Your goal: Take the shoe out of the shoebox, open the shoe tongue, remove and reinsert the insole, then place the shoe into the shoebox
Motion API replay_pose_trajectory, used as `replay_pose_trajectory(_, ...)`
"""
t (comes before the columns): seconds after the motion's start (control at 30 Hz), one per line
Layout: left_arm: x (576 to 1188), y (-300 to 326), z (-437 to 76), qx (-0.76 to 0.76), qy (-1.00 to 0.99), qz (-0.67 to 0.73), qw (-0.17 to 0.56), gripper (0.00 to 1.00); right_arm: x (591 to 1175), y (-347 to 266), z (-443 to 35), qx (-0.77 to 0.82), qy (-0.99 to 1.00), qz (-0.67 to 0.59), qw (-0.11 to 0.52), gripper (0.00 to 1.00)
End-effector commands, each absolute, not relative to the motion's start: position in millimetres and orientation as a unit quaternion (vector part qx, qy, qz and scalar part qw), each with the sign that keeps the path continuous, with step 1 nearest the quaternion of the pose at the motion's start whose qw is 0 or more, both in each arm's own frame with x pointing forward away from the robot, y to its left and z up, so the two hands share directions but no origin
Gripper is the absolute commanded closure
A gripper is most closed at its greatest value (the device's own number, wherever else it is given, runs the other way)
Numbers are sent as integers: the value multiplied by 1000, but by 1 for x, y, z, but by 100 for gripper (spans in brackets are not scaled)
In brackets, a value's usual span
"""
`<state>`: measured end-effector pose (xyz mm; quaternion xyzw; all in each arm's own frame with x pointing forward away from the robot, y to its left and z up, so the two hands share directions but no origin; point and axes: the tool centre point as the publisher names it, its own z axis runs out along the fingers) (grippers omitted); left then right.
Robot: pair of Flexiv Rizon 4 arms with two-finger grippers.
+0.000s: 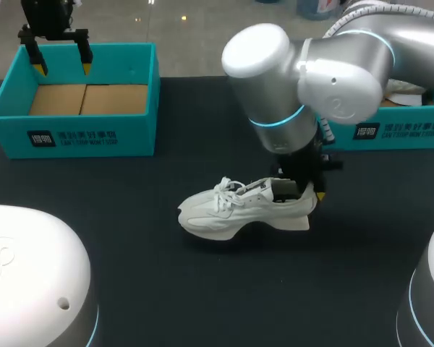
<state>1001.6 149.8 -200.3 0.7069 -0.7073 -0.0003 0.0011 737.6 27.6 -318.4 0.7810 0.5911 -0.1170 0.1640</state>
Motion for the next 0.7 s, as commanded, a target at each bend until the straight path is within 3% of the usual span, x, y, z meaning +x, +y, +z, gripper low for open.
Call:
replay_pose_trajectory(0.03,1001,150,-200,707,-707,0,1,0,745,30,-337,783,588,-125,159,100)
replay_pose_trajectory(0.6,1001,150,-200,707,-707,0,1,0,760,22,-370,796,573,-119,156,100)
replay_pose_trajectory(0.7,1001,150,-200,707,-707,0,1,0,759,21,-365,795,574,-119,157,52)
